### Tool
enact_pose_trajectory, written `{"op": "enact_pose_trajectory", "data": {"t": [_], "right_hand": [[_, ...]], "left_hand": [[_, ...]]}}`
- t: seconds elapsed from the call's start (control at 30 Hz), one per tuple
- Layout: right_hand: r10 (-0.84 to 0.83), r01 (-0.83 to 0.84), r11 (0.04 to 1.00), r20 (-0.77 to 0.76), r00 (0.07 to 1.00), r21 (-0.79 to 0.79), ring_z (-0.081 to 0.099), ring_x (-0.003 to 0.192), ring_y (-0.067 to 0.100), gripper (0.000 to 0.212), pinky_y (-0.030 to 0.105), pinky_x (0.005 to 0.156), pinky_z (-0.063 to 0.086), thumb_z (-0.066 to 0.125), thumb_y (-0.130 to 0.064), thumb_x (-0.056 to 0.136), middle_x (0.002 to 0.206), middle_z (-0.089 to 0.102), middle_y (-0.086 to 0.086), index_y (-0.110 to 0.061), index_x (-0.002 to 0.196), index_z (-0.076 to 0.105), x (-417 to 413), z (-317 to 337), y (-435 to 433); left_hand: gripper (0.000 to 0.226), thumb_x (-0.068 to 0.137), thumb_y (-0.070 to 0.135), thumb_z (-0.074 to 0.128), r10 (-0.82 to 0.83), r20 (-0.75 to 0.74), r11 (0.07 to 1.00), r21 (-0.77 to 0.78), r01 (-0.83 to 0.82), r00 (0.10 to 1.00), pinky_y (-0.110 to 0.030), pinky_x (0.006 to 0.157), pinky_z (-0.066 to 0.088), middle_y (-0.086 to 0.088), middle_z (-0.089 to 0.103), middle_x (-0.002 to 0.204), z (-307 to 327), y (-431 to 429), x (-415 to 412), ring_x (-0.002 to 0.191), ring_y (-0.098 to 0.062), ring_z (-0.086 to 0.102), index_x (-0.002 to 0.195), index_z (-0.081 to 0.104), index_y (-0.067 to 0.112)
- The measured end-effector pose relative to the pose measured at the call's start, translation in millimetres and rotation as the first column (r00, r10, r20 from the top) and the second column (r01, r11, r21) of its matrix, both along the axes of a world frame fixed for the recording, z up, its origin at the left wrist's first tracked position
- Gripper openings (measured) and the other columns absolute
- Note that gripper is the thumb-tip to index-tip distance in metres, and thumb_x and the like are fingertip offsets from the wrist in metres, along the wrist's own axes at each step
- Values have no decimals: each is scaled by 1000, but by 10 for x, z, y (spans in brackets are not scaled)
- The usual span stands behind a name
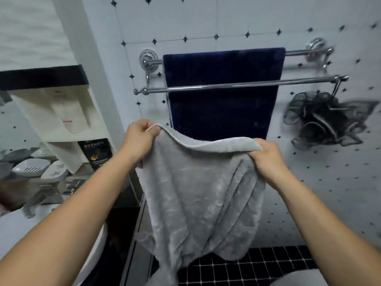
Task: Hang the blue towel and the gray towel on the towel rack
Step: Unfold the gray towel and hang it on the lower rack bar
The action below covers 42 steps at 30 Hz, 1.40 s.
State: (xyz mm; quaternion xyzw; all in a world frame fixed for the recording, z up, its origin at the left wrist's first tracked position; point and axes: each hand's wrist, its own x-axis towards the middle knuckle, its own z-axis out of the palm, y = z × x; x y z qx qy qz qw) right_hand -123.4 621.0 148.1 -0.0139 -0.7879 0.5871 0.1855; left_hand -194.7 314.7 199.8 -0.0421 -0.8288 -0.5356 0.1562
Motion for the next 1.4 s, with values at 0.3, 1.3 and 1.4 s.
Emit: {"op": "enact_pose_trajectory", "data": {"t": [0.3,1.3,1.4], "right_hand": [[350,-353,921,48,935,163,69,88,-1,51,13,71,50,84,-33,70,96,73,-15,-36,115,60,32,158,-401],[174,-173,984,45,984,-35,72,94,13,25,27,76,57,79,-25,73,97,77,-1,-31,97,73,146,-46,-665],[66,-82,962,-70,995,-262,73,92,23,17,30,73,59,77,-17,74,93,77,6,-25,89,75,147,102,-579]], "left_hand": [[8,83,15,66,-484,-42,875,2,484,874,-20,63,52,8,73,78,327,1077,367,72,-3,68,80,73,18],[23,67,19,66,-681,-71,703,213,678,729,-22,67,57,7,76,88,-156,1055,379,82,-8,72,84,75,32],[40,70,26,82,-719,-66,682,124,720,692,-22,79,54,9,71,103,-314,795,252,97,-8,68,107,66,32]]}}
